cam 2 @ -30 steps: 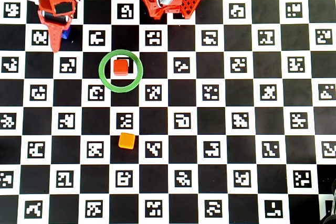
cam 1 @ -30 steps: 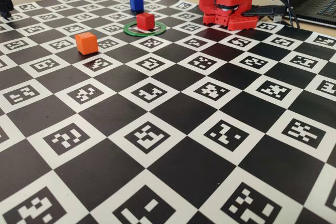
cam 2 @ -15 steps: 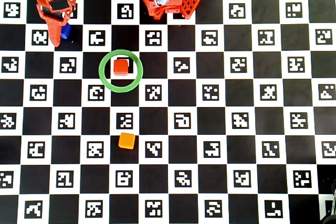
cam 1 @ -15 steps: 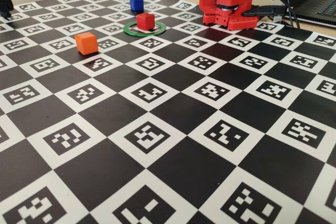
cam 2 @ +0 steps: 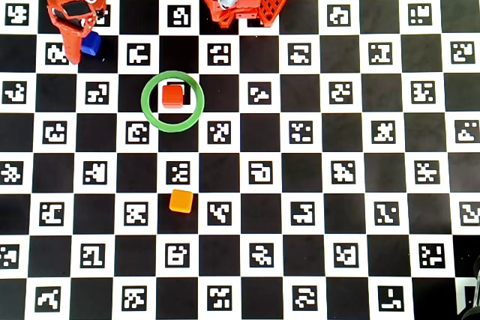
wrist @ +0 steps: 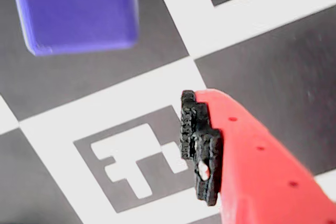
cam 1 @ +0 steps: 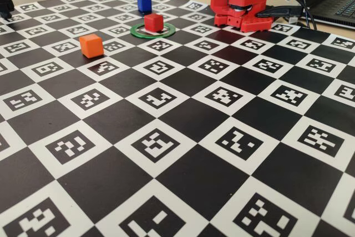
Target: Grab the red cube then put it in the green circle then put the blue cube on top and finally the orange cube on top
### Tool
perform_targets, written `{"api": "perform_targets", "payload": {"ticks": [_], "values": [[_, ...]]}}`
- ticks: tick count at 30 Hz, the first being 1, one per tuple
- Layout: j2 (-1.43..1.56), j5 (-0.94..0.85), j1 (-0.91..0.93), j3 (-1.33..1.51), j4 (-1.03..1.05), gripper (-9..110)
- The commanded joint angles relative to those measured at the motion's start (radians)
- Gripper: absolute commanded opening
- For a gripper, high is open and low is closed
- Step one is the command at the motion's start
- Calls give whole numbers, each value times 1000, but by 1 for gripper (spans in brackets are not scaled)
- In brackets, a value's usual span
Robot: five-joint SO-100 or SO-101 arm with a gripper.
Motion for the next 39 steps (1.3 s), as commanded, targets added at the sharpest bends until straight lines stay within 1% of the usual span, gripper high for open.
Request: {"api": "perform_targets", "payload": {"ticks": [1,17,39], "values": [[8,-9,11,-15,-26,46],[-63,-23,17,-9,-52,45],[-181,-38,21,-17,-164,43]]}}
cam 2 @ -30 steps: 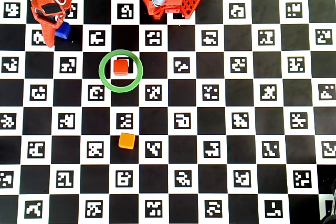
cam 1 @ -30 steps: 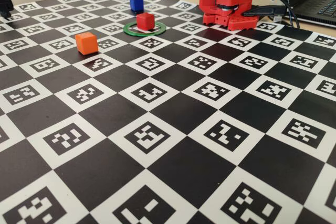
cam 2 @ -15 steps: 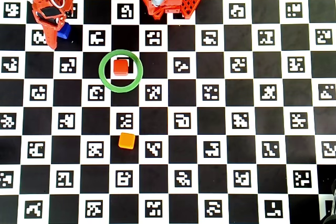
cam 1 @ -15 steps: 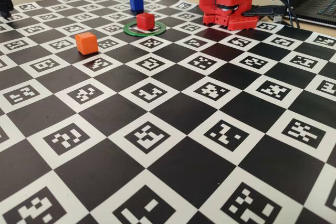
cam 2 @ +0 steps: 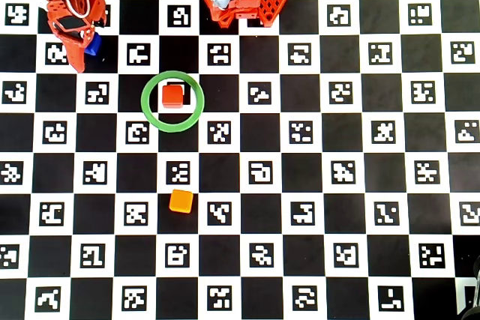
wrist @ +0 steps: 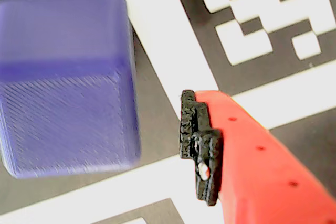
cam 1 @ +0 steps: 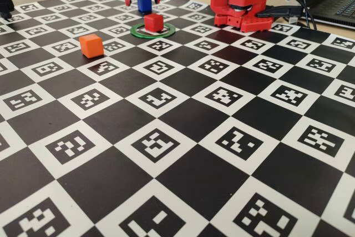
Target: Grab the red cube then put it in the green circle then put the blue cube on top and finally the orange cube on top
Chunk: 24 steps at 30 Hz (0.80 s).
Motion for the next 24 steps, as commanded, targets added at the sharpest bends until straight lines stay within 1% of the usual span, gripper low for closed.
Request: {"api": "perform_targets", "payload": {"ticks": [1,9,24], "values": [[23,-2,9,-32,-14,43],[3,-5,5,-34,-52,43],[-11,0,2,-44,-51,41]]}}
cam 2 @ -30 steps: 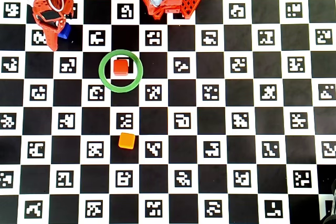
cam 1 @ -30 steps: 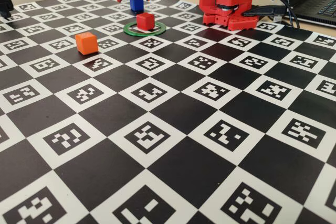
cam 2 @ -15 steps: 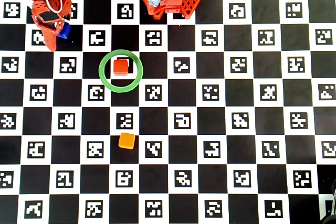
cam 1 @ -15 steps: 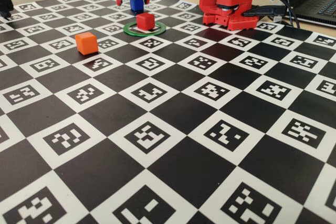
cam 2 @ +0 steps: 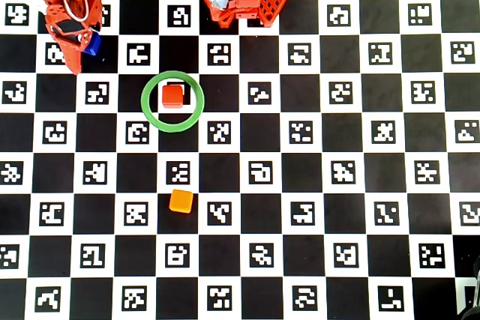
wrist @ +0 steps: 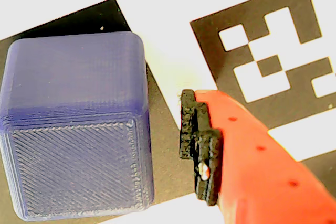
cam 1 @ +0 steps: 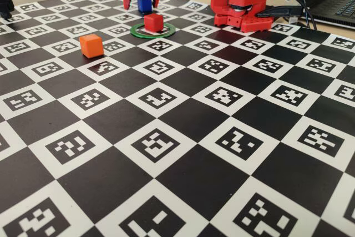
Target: Grab the red cube then put it in the green circle then put the blue cube on top and finally the orange cube on top
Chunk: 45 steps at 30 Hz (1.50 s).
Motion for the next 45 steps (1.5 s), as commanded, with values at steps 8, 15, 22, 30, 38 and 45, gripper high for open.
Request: {"api": "perform_targets", "payload": {"ticks": [8,15,22,30,38,45], "values": [[38,14,-3,-43,-2,34],[49,29,-12,-35,-11,21],[74,34,-17,-9,-23,14],[118,35,-21,44,-55,11],[206,52,-34,60,-6,11],[284,94,-60,-8,98,11]]}}
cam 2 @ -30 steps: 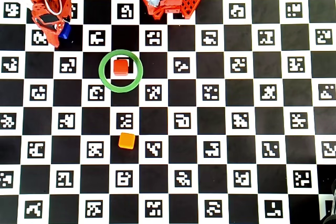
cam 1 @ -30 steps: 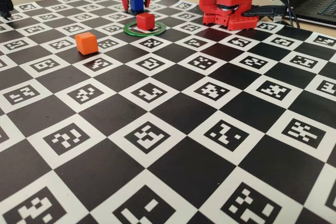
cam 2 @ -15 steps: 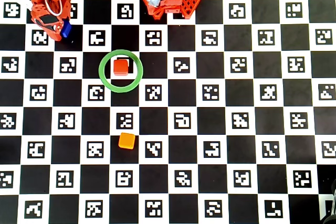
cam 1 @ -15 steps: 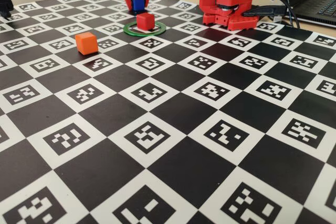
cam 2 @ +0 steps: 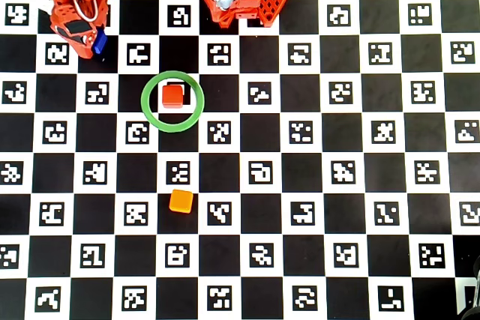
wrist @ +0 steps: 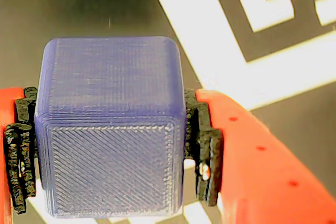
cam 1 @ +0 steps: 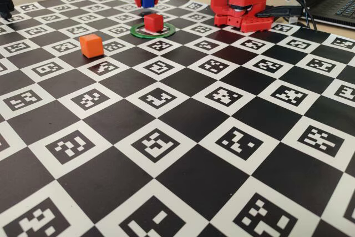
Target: Grab the red cube then put it in the green circle then put the blue cube on top and finally the orange cube on top
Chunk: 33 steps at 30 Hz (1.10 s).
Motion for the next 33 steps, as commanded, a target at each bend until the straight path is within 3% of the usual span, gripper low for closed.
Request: {"api": "perform_targets", "payload": {"ticks": [1,9,19,33], "values": [[133,28,-26,-100,75,11],[267,100,-117,-213,272,11],[402,235,-337,-183,334,9],[600,170,-552,-66,434,7]]}}
